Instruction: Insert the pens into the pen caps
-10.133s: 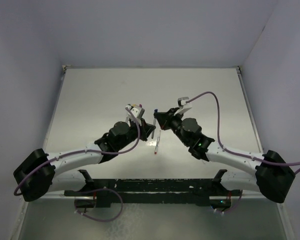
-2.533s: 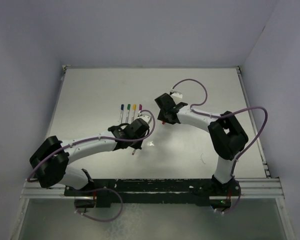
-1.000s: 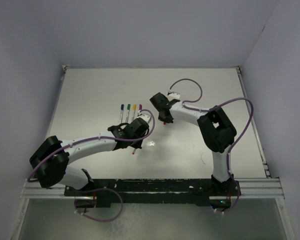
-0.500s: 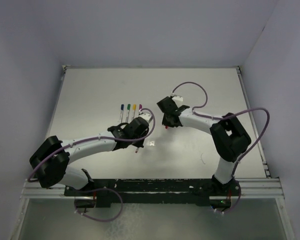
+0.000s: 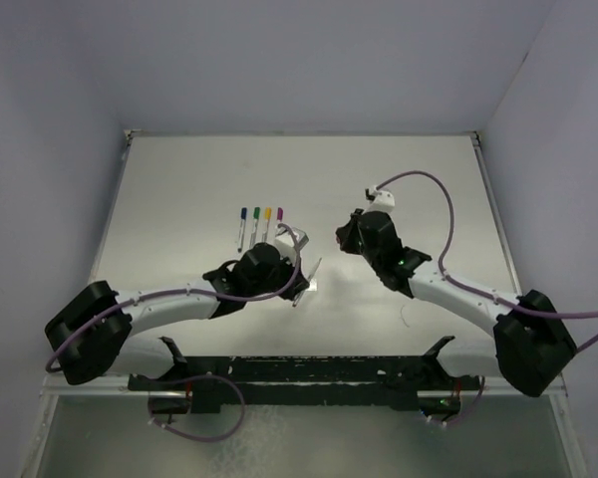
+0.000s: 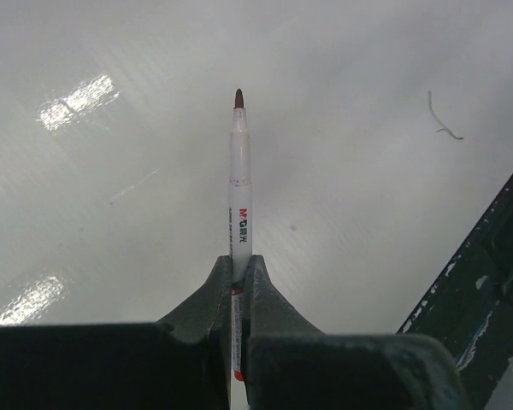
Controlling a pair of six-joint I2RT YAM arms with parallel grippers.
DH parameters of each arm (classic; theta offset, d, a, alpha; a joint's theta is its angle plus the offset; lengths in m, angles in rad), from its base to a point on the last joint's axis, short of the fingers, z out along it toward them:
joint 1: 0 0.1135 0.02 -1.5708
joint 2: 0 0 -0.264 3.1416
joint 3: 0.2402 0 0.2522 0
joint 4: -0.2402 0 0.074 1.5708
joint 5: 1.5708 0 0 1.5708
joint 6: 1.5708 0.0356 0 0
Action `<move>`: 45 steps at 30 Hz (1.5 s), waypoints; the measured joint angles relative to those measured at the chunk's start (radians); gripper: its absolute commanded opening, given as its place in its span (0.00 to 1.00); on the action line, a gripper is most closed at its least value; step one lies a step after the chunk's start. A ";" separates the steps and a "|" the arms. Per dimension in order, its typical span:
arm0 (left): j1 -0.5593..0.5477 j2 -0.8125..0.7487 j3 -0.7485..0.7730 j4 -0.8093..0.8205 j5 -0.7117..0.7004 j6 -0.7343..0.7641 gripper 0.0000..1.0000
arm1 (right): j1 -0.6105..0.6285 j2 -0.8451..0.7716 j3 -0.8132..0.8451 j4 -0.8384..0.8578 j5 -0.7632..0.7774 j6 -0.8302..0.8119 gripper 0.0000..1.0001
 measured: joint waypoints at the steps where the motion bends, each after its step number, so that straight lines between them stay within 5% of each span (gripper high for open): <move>1: 0.000 -0.003 -0.009 0.036 0.015 0.000 0.00 | 0.001 -0.024 -0.030 0.036 -0.010 -0.013 0.00; 16: -0.006 0.047 -0.093 0.470 0.151 -0.122 0.00 | 0.031 -0.328 -0.326 0.469 -0.098 -0.128 0.00; 45: -0.008 0.047 -0.108 0.588 0.119 -0.184 0.00 | 0.046 -0.355 -0.376 0.586 -0.098 -0.100 0.00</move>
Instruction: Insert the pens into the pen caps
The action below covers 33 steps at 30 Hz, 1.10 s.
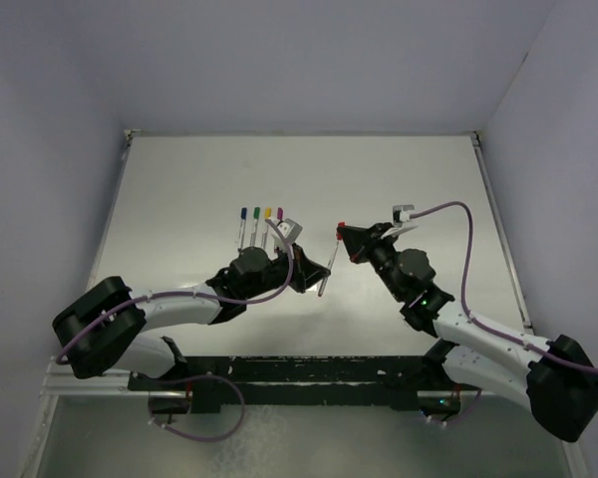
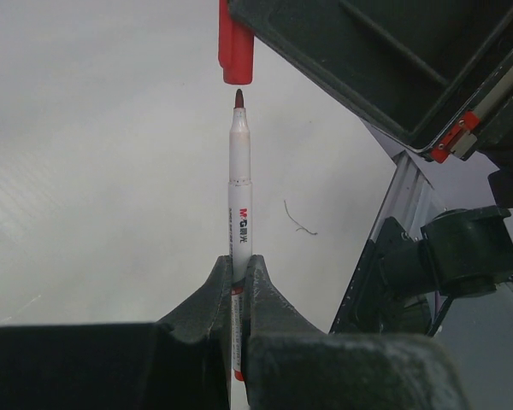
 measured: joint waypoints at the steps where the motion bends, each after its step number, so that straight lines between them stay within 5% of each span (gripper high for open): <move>1: 0.000 0.000 0.000 0.004 0.000 0.000 0.00 | 0.000 0.002 -0.001 0.001 0.000 0.003 0.00; 33: 0.000 -0.001 0.000 0.038 -0.058 0.001 0.00 | 0.023 0.035 -0.003 0.021 -0.026 0.045 0.00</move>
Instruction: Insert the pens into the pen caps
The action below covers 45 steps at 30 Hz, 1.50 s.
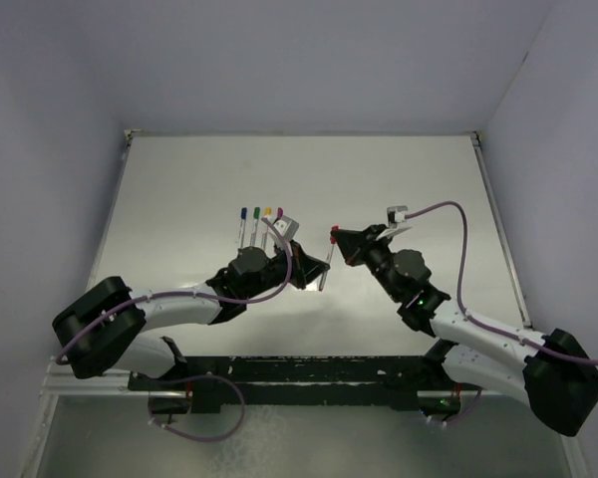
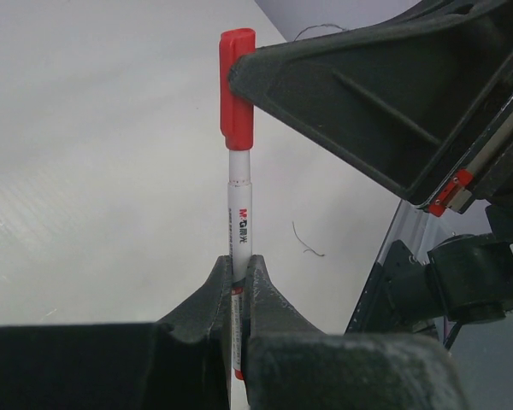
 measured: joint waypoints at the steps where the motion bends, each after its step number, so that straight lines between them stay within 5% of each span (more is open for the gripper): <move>1: 0.000 0.000 0.000 0.000 -0.003 0.000 0.00 | 0.003 0.001 0.000 0.000 0.000 0.000 0.00; 21: 0.001 0.000 0.000 0.067 -0.074 0.080 0.00 | 0.085 0.031 0.044 -0.027 0.096 0.010 0.00; 45: 0.106 -0.058 0.000 -0.047 -0.015 0.150 0.00 | 0.186 0.211 0.175 -0.061 0.265 -0.004 0.00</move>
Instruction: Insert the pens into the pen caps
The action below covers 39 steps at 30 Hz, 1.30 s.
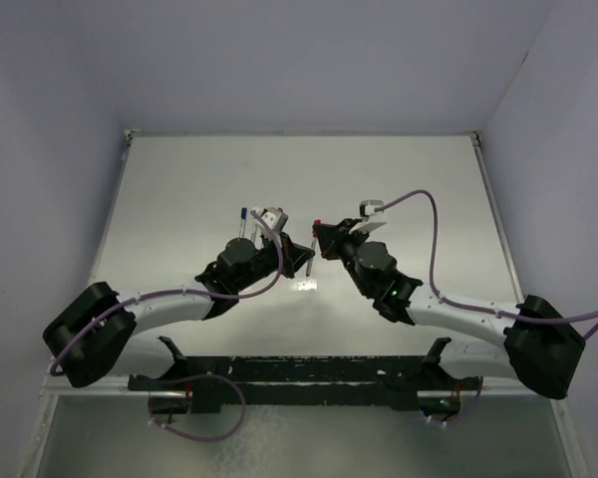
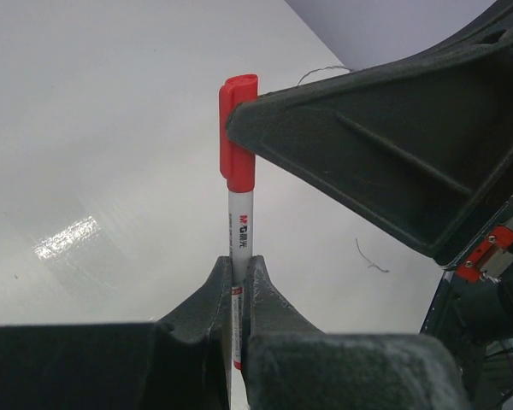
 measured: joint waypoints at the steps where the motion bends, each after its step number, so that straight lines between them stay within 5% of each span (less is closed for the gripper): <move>1: 0.002 0.000 0.000 -0.001 0.001 0.000 0.00 | 0.002 0.005 0.005 -0.003 0.003 -0.001 0.00; 13: 0.021 -0.004 0.000 -0.061 0.012 0.007 0.00 | 0.014 0.048 0.035 -0.041 0.006 -0.003 0.00; 25: 0.062 -0.003 0.045 -0.044 -0.068 -0.004 0.00 | 0.094 -0.060 0.111 -0.372 0.059 -0.043 0.39; 39: 0.066 0.260 0.350 -0.389 -0.213 0.018 0.01 | 0.093 -0.366 0.147 -0.634 0.307 -0.092 0.48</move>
